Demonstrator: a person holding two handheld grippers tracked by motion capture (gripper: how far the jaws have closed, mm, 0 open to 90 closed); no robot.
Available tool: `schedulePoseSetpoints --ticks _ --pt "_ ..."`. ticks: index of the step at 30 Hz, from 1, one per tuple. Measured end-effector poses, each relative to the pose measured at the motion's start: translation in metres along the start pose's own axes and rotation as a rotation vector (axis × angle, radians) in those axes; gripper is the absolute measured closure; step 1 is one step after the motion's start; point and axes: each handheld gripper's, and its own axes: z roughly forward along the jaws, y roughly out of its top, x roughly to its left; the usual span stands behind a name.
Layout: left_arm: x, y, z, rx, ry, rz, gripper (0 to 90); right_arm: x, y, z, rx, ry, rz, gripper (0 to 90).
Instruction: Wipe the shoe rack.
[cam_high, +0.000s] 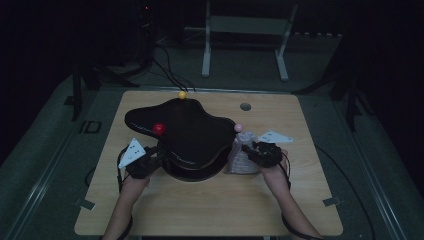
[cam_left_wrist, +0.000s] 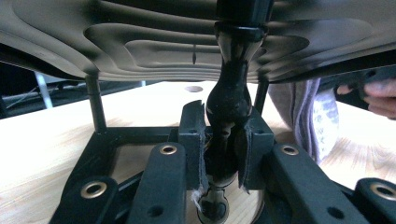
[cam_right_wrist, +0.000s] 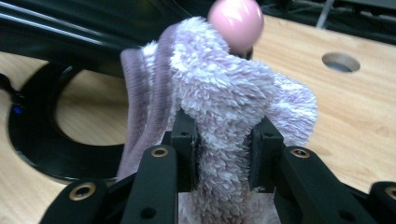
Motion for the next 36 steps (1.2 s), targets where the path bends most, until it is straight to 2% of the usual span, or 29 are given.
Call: schedulePoseSetpoints --ticks 1,3,5,8,10,12,14,17,20,24,28,31,33,35,36 --pt "0.0 0.0 0.0 -0.003 -0.001 -0.003 74.8 0.004 0.009 -0.009 -0.04 0.013 -0.005 68.7" --pt "0.001 0.0 0.0 -0.003 -0.006 -0.004 74.8 0.009 0.018 -0.017 -0.082 0.028 -0.014 68.7" --pt "0.0 0.0 0.0 0.0 -0.003 -0.004 74.8 0.015 0.024 -0.02 -0.098 0.041 -0.034 68.7" --pt "0.0 0.0 0.0 0.0 -0.002 -0.005 74.8 0.024 0.02 -0.012 -0.067 0.05 -0.063 68.7" --pt "0.0 0.0 0.0 0.003 0.002 -0.003 74.8 0.027 0.011 -0.007 -0.05 0.053 -0.054 68.7" --pt "0.0 0.0 0.001 0.0 -0.002 -0.006 74.8 0.027 0.01 -0.006 -0.042 0.058 -0.051 68.7" --pt "0.0 0.0 0.001 0.002 -0.003 -0.001 74.8 0.031 0.013 -0.01 -0.056 0.055 -0.064 68.7" --pt "0.0 0.0 0.001 -0.001 -0.002 -0.006 74.8 0.038 0.021 -0.017 -0.099 0.078 -0.071 68.7" --pt "-0.001 0.0 0.001 0.001 0.002 -0.008 74.8 0.05 0.017 -0.013 -0.084 0.092 -0.098 68.7" --pt "-0.001 0.0 0.001 0.003 0.002 -0.004 74.8 0.053 0.013 -0.013 -0.071 0.104 -0.095 68.7" --pt "-0.002 0.0 0.002 0.002 -0.002 -0.005 74.7 0.065 0.024 -0.033 -0.134 0.176 -0.11 68.7" --pt "-0.003 0.0 0.002 0.003 0.004 -0.007 74.8 0.073 0.019 -0.029 -0.109 0.177 -0.132 68.8" --pt "-0.003 0.0 0.002 0.001 0.0 -0.008 74.7 0.073 0.014 -0.026 -0.084 0.183 -0.112 68.7" --pt "-0.003 0.0 0.002 0.002 0.001 -0.006 74.8 0.076 0.016 -0.033 -0.096 0.176 -0.122 68.7" --pt "-0.003 0.0 0.002 -0.001 0.001 -0.01 74.7 0.078 0.019 -0.037 -0.113 0.19 -0.124 68.7"
